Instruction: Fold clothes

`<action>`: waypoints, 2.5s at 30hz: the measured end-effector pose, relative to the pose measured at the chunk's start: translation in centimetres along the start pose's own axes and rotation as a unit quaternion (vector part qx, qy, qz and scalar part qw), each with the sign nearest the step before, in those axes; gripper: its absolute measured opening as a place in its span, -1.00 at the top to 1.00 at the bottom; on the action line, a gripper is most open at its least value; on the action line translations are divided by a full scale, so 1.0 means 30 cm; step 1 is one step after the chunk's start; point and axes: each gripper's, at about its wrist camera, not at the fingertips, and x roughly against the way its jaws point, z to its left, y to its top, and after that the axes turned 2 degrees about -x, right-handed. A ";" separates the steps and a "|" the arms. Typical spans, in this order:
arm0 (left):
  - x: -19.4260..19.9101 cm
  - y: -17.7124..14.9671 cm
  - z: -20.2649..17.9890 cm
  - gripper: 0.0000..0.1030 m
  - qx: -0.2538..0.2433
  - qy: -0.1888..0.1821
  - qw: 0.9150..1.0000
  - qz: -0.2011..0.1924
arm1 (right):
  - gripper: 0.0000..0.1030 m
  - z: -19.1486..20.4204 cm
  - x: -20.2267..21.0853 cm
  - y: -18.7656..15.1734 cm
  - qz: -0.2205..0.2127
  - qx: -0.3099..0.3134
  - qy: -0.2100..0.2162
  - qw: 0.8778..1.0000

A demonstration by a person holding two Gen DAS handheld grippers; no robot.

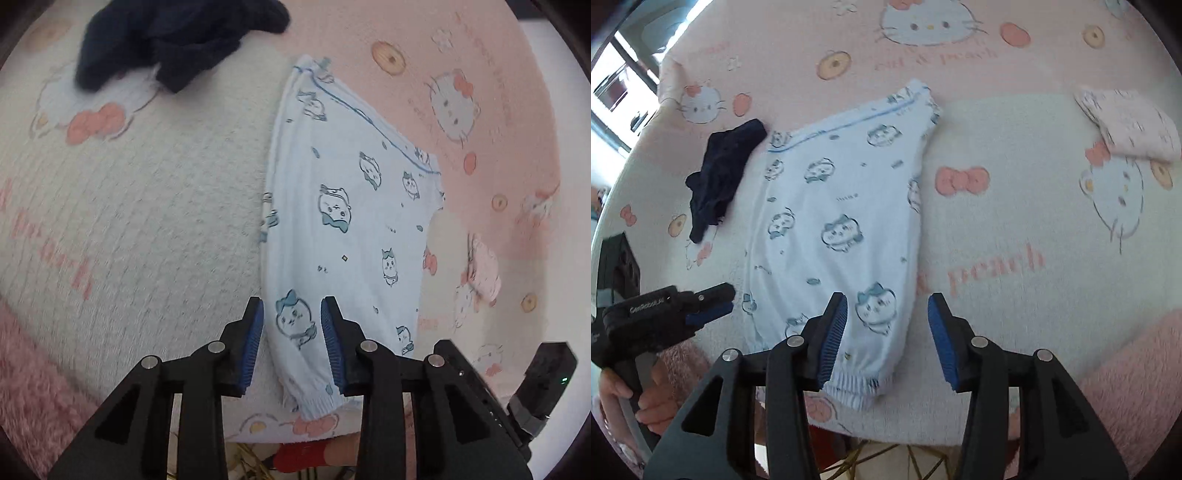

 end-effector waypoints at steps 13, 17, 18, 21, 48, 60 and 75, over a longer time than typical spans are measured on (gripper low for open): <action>0.005 -0.095 -0.086 0.06 -0.081 0.089 0.993 -0.005 | 0.01 -0.022 -0.046 -0.052 0.035 0.019 -0.033 0.999; -0.047 -0.132 -0.105 0.06 -0.109 0.129 0.985 0.022 | 0.01 0.035 -0.069 -0.062 0.042 0.048 -0.011 0.998; -0.048 -0.138 -0.103 0.04 -0.111 0.142 0.983 0.027 | 0.01 0.039 -0.100 -0.083 0.064 0.059 -0.037 0.996; -0.001 -0.140 -0.063 0.04 -0.049 0.092 0.994 0.041 | 0.02 0.014 -0.078 -0.117 0.076 0.046 -0.032 0.996; 0.135 -0.237 -0.021 0.67 0.014 -0.073 0.997 0.027 | 0.79 -0.080 0.021 -0.174 0.100 -0.097 0.171 0.975; 0.171 -0.316 0.082 0.67 0.049 -0.096 0.990 0.088 | 0.79 -0.103 0.042 -0.277 0.129 -0.141 0.194 0.962; -0.005 0.401 -0.059 0.66 0.041 -0.133 0.989 0.055 | 0.73 0.018 -0.164 0.422 0.074 -0.111 0.233 0.963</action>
